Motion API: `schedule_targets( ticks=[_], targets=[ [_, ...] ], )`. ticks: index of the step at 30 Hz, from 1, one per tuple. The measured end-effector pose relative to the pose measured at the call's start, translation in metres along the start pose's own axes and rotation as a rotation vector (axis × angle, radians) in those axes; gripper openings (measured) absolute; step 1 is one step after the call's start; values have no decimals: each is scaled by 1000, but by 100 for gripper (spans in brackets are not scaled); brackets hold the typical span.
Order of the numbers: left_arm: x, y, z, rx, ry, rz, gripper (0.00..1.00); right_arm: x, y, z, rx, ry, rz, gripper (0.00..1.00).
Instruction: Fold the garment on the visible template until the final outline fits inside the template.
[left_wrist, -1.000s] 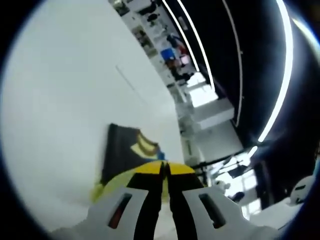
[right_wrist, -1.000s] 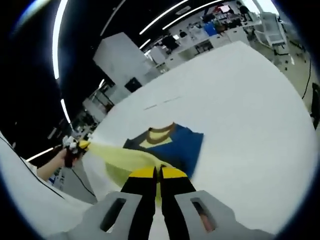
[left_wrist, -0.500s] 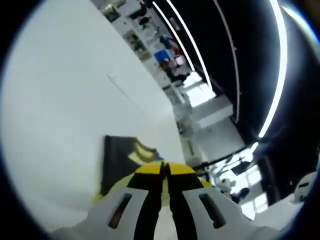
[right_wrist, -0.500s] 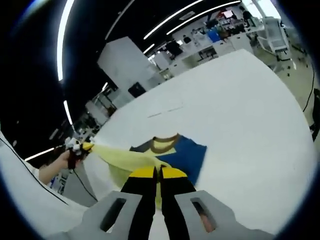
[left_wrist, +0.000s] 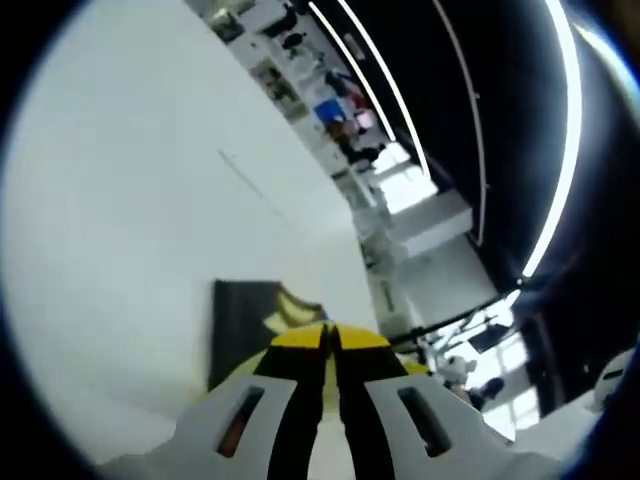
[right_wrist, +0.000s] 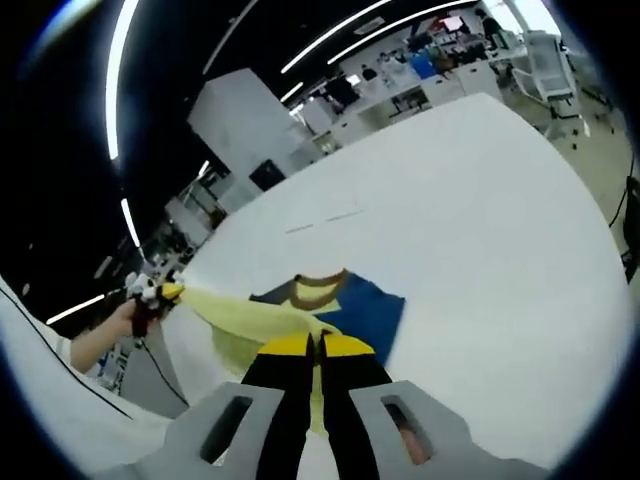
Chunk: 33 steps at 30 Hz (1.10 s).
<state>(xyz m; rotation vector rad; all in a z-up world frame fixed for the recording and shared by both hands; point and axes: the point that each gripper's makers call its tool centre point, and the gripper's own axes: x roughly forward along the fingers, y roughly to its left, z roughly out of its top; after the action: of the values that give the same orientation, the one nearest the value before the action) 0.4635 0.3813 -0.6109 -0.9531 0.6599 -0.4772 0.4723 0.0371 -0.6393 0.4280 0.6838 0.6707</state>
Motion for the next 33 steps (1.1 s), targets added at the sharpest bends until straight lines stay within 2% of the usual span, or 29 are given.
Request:
schedule_targets(
  ticks=[6, 16, 23, 33],
  targets=[
    [7, 8, 4, -9, -3, 17, 0, 13, -9, 4, 5, 19, -6, 3],
    [33, 41, 9, -29, 28, 86, 0, 40, -34, -1, 37, 75, -28, 3],
    [50, 62, 22, -52, 19, 100, 0, 55, -48, -1, 54, 98, -36, 3],
    [73, 92, 27, -71, 17, 152, 0, 77, -68, -3, 70, 134, -52, 3]
  ],
)
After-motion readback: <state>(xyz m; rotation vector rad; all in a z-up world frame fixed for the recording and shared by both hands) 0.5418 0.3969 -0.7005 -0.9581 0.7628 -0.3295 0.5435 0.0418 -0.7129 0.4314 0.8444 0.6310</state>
